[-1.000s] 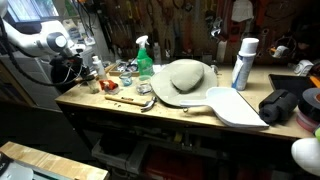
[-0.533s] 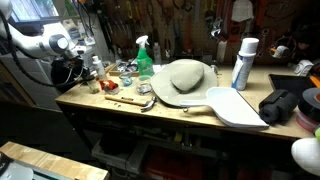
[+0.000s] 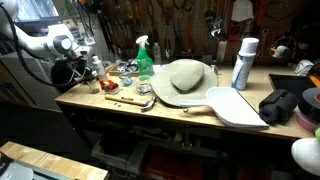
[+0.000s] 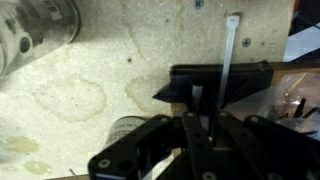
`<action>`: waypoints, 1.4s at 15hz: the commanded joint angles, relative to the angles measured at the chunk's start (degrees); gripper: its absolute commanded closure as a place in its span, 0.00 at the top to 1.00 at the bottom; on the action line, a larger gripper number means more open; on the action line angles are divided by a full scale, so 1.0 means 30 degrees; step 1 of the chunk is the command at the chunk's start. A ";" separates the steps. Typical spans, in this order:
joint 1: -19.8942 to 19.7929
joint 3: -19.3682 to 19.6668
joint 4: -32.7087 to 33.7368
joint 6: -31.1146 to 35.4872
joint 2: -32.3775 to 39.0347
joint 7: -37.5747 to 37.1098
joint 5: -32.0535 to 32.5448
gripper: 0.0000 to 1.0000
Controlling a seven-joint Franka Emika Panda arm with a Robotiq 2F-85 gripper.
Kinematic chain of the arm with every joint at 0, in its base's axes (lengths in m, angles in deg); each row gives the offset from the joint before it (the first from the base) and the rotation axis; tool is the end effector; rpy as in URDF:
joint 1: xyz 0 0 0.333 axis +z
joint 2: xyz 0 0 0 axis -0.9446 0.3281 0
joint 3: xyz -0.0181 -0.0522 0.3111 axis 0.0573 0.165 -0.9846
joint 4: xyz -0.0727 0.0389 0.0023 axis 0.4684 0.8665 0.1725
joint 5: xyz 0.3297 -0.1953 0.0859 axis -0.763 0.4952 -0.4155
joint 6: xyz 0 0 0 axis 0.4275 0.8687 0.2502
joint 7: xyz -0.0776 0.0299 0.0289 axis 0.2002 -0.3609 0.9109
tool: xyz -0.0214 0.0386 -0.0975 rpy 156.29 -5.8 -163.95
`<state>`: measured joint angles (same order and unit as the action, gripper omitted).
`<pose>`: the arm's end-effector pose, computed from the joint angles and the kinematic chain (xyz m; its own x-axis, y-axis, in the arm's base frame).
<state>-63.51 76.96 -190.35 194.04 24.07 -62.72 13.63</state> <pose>0.5536 0.1132 0.2807 0.9815 -0.1033 0.1612 -0.1068 -0.9942 0.0128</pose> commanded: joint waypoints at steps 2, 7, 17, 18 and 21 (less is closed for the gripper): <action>0.0248 0.0187 0.0113 -0.0662 0.0167 0.0602 -0.0633 0.03; -0.0417 -0.0005 -0.0831 -0.1681 -0.2977 0.1509 -0.2783 0.03; -0.1979 0.1119 -0.1760 -0.6515 -0.9405 0.7204 -1.0517 0.03; -0.2284 0.1260 -0.2040 -0.6106 -0.9784 0.6825 -0.9954 0.03; -0.3568 0.1364 -0.3813 -0.4795 -1.1396 0.4743 -0.7031 0.03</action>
<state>-71.31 81.31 -194.80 175.66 -4.18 -42.49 -14.43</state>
